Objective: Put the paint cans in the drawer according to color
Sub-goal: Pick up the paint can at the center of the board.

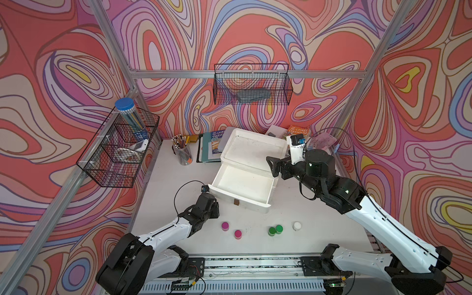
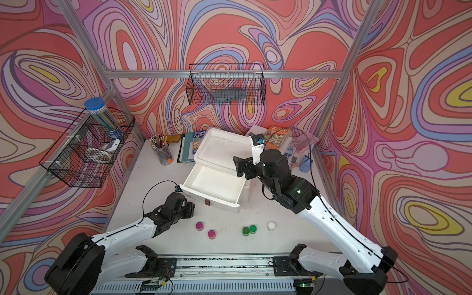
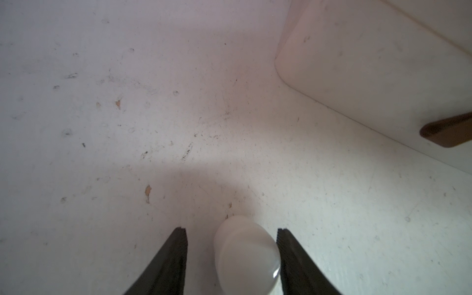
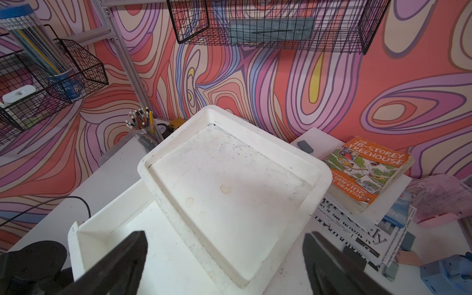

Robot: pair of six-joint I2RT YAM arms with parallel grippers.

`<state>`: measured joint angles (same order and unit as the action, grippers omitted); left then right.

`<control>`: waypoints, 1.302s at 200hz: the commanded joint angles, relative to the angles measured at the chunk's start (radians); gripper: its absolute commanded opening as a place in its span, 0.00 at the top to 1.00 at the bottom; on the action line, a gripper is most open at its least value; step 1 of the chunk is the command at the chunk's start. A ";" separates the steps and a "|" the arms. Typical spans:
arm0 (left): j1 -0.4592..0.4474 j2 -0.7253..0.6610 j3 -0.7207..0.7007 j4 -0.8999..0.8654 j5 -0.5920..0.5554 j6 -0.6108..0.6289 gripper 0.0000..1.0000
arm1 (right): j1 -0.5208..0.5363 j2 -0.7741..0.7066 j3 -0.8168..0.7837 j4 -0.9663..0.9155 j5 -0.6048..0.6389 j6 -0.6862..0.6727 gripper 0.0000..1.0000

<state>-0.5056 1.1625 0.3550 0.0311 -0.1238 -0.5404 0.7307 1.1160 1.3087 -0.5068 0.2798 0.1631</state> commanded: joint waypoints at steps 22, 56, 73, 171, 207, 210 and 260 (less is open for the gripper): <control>-0.007 0.045 0.024 -0.062 -0.064 -0.027 0.48 | -0.011 0.001 -0.002 0.025 -0.010 0.003 0.03; -0.007 0.046 0.027 -0.072 -0.086 -0.038 0.52 | -0.014 0.001 0.000 0.027 -0.019 0.000 0.03; -0.008 0.033 0.028 -0.084 -0.098 -0.039 0.60 | -0.016 0.001 0.000 0.028 -0.026 -0.002 0.04; -0.007 -0.486 0.148 -0.594 -0.264 -0.082 0.79 | -0.027 0.033 -0.003 0.057 -0.078 0.011 0.05; -0.005 -0.652 0.346 -0.829 -0.329 0.007 0.79 | -0.034 0.045 -0.006 0.075 -0.102 0.014 0.05; -0.006 -0.654 0.367 -0.840 -0.328 0.023 0.79 | -0.035 0.045 -0.006 0.077 -0.105 0.015 0.05; -0.007 -0.478 0.697 -0.788 -0.054 0.337 0.78 | -0.042 0.052 -0.018 0.102 -0.133 0.025 0.05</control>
<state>-0.5102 0.5854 0.9474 -0.7494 -0.3519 -0.4004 0.6987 1.1618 1.3075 -0.4370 0.1707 0.1738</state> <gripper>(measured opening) 0.313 0.952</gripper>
